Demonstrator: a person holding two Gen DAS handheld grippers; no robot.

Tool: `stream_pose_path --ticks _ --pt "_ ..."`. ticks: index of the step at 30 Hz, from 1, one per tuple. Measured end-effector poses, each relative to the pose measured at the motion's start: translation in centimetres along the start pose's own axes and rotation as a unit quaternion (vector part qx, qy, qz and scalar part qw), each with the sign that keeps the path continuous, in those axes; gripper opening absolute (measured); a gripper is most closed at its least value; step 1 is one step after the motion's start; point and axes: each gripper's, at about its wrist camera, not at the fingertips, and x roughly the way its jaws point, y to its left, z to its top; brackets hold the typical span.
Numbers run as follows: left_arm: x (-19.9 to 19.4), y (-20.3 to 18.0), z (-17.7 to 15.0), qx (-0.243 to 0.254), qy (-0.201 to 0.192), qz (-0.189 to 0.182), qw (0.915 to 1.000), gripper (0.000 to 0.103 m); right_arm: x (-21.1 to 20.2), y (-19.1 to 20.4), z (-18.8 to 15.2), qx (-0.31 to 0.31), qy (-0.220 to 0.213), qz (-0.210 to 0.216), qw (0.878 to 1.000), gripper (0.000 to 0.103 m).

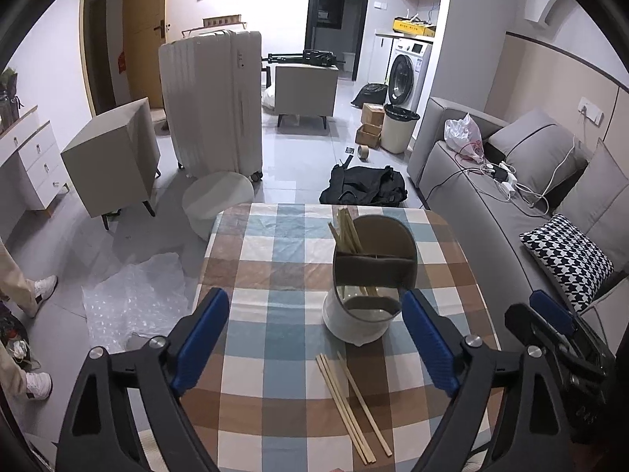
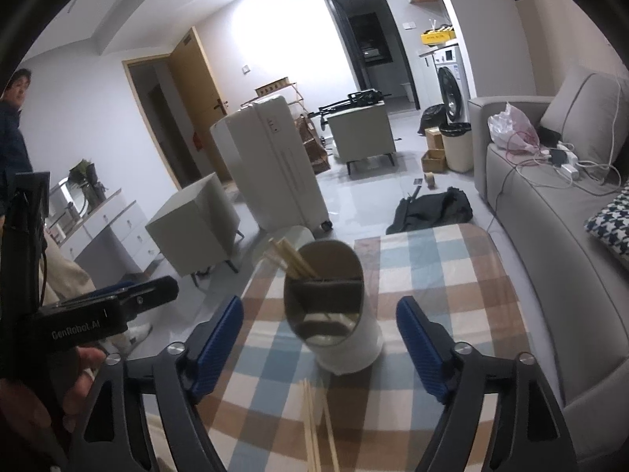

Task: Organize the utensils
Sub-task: 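Move both open tools down to the remaining chopsticks on the cloth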

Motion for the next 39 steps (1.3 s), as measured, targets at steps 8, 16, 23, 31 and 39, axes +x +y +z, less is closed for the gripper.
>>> stream_pose_path --ticks 8,16,23,31,39 --pt "1.5 0.4 -3.1 -0.015 0.015 0.0 0.9998 0.088 0.4 0.3 -3.3 -0.022 0.038 -0.008 0.999 0.09" --pt "3.4 0.7 -5.7 -0.005 0.026 0.008 0.9996 0.088 2.0 -0.4 -5.5 -0.019 0.086 -0.022 0.996 0.09" --pt "6.0 3.0 -6.4 -0.032 0.064 0.016 0.9973 0.088 5.8 -0.4 -7.1 -0.031 0.157 -0.033 0.987 0.081" --pt "7.5 6.1 -6.5 -0.075 0.102 0.031 0.9915 0.088 13.3 1.8 -8.5 -0.088 0.25 -0.018 0.964 0.062" --pt "8.7 8.6 -6.7 -0.108 0.126 0.03 0.9856 0.088 19.0 3.2 -10.8 -0.123 0.305 -0.038 0.944 0.046"
